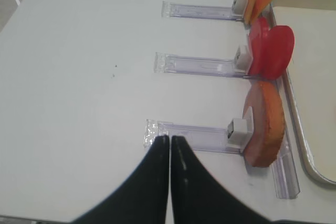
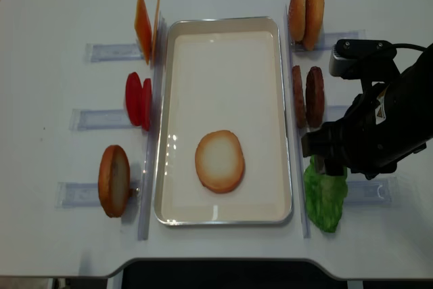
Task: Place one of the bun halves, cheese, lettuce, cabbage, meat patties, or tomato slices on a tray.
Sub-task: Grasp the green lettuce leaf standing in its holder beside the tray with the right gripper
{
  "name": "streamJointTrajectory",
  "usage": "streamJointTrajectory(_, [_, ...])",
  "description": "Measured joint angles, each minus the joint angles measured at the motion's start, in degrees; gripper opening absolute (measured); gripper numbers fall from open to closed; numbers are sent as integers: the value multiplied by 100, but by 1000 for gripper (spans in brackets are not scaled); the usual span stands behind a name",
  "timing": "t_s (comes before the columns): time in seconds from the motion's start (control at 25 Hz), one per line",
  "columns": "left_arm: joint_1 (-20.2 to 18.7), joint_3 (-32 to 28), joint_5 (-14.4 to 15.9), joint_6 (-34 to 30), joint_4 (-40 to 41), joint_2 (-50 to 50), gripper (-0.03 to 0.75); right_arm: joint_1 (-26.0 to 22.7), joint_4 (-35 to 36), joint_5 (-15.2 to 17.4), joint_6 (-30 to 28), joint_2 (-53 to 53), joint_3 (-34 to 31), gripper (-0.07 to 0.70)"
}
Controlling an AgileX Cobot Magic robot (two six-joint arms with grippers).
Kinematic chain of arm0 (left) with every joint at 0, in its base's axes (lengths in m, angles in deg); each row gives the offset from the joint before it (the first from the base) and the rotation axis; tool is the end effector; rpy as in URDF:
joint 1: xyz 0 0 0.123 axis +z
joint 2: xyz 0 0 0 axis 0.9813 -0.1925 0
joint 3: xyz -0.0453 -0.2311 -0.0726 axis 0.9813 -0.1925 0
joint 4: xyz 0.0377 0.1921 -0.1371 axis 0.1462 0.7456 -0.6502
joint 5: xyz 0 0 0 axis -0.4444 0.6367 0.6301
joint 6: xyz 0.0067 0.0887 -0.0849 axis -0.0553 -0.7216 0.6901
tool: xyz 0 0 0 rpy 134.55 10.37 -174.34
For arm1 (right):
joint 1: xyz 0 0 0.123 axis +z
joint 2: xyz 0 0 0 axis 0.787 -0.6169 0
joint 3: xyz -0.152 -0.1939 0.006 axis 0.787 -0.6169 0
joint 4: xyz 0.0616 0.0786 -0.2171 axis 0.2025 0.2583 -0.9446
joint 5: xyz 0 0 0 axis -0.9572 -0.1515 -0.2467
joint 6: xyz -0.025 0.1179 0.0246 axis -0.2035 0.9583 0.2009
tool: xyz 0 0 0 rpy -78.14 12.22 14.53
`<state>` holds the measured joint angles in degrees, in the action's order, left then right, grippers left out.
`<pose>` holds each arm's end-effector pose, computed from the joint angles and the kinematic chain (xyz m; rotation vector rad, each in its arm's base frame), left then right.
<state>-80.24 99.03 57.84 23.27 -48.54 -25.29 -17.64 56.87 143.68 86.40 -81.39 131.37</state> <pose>0.0482 0.0132 0.2458 -0.1351 2.0919 0.0577 0.1825 0.1416 0.1862 -0.1787 2.9558 0.3463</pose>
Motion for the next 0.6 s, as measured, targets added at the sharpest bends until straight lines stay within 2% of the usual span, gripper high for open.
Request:
streamJointTrajectory(0.4, [0,0,0,-64,0,0,0,0,-86,-55,-17,0,0,329])
streamJointTrajectory(0.6, [0,0,0,-64,0,0,0,0,-91,85,-38,0,0,311])
